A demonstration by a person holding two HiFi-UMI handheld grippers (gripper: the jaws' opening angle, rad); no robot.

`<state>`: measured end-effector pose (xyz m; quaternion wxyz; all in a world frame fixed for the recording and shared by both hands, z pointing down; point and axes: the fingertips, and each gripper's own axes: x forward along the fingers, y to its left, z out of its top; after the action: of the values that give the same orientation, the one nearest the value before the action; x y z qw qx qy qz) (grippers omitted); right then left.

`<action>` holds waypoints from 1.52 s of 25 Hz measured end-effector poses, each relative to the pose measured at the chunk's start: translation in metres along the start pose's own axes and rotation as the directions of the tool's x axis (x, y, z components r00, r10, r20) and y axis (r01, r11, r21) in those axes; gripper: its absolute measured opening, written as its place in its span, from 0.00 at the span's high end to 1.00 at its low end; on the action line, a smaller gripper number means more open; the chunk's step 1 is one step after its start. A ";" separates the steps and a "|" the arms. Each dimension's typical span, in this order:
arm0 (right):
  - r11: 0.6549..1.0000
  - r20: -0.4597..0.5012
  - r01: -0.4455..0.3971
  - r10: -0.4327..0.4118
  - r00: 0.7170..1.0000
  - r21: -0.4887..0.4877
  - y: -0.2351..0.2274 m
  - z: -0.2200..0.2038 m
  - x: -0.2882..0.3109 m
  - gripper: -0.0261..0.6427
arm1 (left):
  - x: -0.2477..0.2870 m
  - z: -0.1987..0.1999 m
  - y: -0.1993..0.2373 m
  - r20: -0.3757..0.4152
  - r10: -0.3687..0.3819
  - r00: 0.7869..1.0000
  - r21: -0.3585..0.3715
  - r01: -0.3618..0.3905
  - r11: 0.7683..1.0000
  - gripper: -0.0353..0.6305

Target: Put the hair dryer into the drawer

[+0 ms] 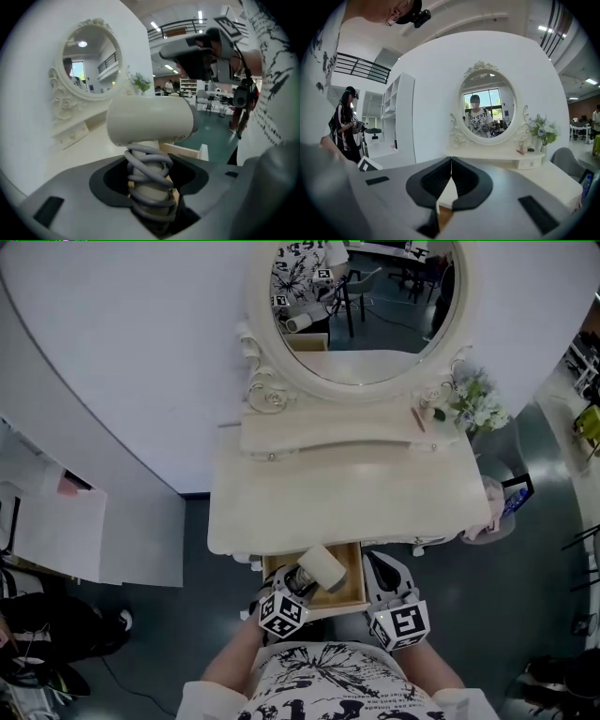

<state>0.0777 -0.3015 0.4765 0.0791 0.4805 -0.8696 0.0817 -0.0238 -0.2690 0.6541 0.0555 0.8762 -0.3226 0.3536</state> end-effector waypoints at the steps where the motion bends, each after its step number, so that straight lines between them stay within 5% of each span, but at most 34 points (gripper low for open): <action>1: 1.000 -0.003 0.003 -0.003 1.000 0.004 -0.003 -0.001 0.003 0.94 | 0.010 -0.007 -0.007 -0.026 -0.036 0.999 0.022 0.037 0.999 0.57; 9: 0.999 -0.022 0.021 -0.021 1.000 0.027 -0.022 -0.014 0.013 0.94 | 0.067 -0.051 -0.056 -0.221 -0.240 0.945 0.139 0.274 0.952 0.57; 19: 0.999 -0.045 0.044 -0.043 0.998 0.018 -0.031 -0.022 0.004 0.94 | 0.120 -0.103 -0.060 -0.448 -0.286 0.847 0.209 0.410 0.888 0.57; 25: 0.995 -0.068 0.090 -0.087 0.994 0.032 -0.042 -0.035 -0.002 0.94 | 0.136 -0.123 -0.055 -0.502 -0.301 0.811 0.190 0.443 0.876 0.57; 32: 0.995 -0.087 0.097 -0.094 0.992 0.025 -0.041 -0.043 -0.004 0.94 | 0.143 -0.131 -0.056 -0.485 -0.322 0.813 0.151 0.440 0.885 0.57; 38: 0.994 -0.082 0.107 -0.105 0.991 0.027 -0.038 -0.040 -0.005 0.94 | 0.141 -0.139 -0.059 -0.503 -0.349 0.790 0.052 0.431 0.901 0.57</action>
<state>0.1154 -0.3087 0.5166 0.1108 0.5234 -0.8377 0.1100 0.0074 -0.2517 0.8575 0.1339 0.8091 -0.0799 0.5665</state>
